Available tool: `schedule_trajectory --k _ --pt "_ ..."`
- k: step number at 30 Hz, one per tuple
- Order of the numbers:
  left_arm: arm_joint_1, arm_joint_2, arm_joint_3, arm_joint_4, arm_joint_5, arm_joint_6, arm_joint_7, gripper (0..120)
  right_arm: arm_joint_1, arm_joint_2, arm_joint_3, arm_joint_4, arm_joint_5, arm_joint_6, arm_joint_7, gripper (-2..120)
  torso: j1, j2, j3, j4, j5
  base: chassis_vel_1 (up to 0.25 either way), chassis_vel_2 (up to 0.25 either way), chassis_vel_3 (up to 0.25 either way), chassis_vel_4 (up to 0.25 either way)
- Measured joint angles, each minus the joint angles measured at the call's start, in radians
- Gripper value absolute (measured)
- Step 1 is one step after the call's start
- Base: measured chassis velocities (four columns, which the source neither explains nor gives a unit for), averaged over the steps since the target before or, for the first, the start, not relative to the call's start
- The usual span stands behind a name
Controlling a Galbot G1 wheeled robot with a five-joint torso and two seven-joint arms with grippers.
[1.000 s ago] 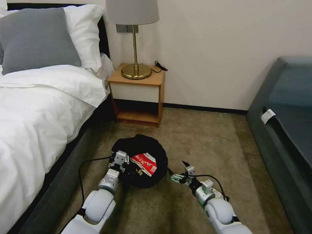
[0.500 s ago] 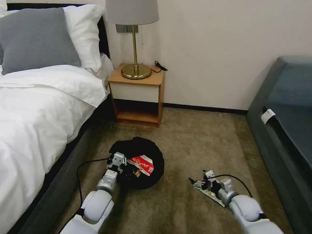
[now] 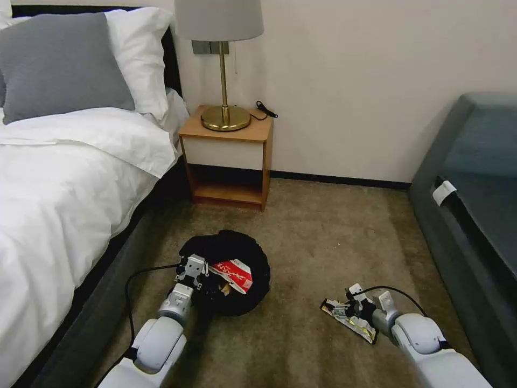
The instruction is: Pick up the trash bin, then pick up the garbage on the floor and place it into the trash bin.
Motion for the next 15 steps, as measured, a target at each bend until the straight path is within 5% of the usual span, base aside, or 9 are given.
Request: schedule_trajectory --k 15 --pt "-0.001 -0.001 -0.002 0.017 0.004 -0.004 0.001 4 0.116 0.064 -0.04 -0.248 -0.081 0.023 -0.06 100 0.0 0.0 0.0 0.0 0.0001 0.0 0.0 0.0 0.0"
